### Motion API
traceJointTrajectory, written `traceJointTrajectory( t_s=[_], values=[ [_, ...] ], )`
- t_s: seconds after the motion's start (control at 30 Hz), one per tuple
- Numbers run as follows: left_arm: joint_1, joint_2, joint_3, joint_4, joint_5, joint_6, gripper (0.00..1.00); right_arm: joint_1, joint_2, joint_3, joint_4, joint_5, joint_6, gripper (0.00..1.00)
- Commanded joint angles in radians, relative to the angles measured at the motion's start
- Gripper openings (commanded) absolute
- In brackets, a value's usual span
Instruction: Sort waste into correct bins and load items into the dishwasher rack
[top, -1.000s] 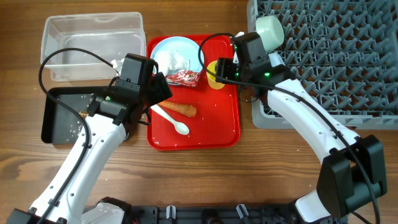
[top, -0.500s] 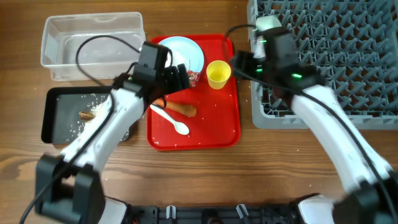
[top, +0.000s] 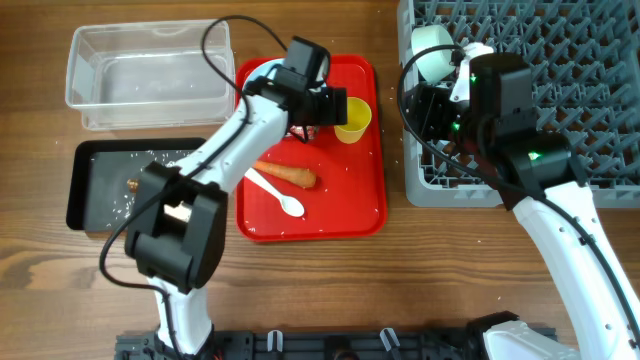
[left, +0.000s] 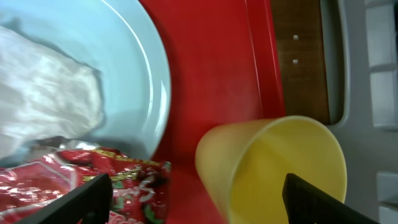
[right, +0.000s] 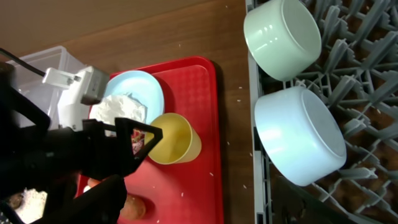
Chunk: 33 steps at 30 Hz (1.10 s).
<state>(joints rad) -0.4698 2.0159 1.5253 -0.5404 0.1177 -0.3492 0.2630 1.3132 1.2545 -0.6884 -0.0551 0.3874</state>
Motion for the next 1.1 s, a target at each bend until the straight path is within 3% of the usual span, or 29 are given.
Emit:
traceJointTrajectory(
  t_s=[0.0, 0.1, 0.2, 0.33, 0.53, 0.63, 0.77, 0.97, 1.07],
  values=[
    [-0.053, 0.010, 0.013, 0.014, -0.118, 0.032, 0.81, 0.001, 0.007, -0.002, -0.014, 0.032, -0.018, 0.78],
    [-0.085, 0.028, 0.013, 0.014, -0.146, 0.031, 0.67, 0.001, 0.007, -0.002, -0.025, 0.033, -0.019, 0.78],
    [-0.093, 0.030, 0.013, 0.020, -0.146, 0.028, 0.47, 0.001, 0.007, -0.002, -0.032, 0.033, -0.021, 0.78],
    [-0.093, 0.030, 0.013, 0.021, -0.146, 0.028, 0.07, 0.001, 0.007, -0.002, -0.035, 0.033, -0.021, 0.78],
    [-0.082, -0.002, 0.013, -0.003, -0.139, 0.027, 0.04, 0.001, 0.007, -0.002, -0.039, 0.032, -0.022, 0.78],
    [-0.029, -0.088, 0.013, -0.064, -0.058, -0.002, 0.04, 0.001, 0.007, -0.002, -0.034, 0.019, -0.048, 0.78],
    [0.118, -0.209, 0.013, -0.149, 0.222, -0.002, 0.04, 0.001, 0.007, -0.002, 0.015, -0.113, -0.101, 0.79],
    [0.377, -0.245, 0.013, -0.108, 1.053, 0.076, 0.04, 0.001, 0.021, -0.004, 0.179, -0.584, -0.287, 0.79],
    [0.417, -0.245, 0.013, -0.095, 1.257, 0.136, 0.04, 0.001, 0.022, -0.004, 0.261, -0.829, -0.381, 0.79]
  ],
)
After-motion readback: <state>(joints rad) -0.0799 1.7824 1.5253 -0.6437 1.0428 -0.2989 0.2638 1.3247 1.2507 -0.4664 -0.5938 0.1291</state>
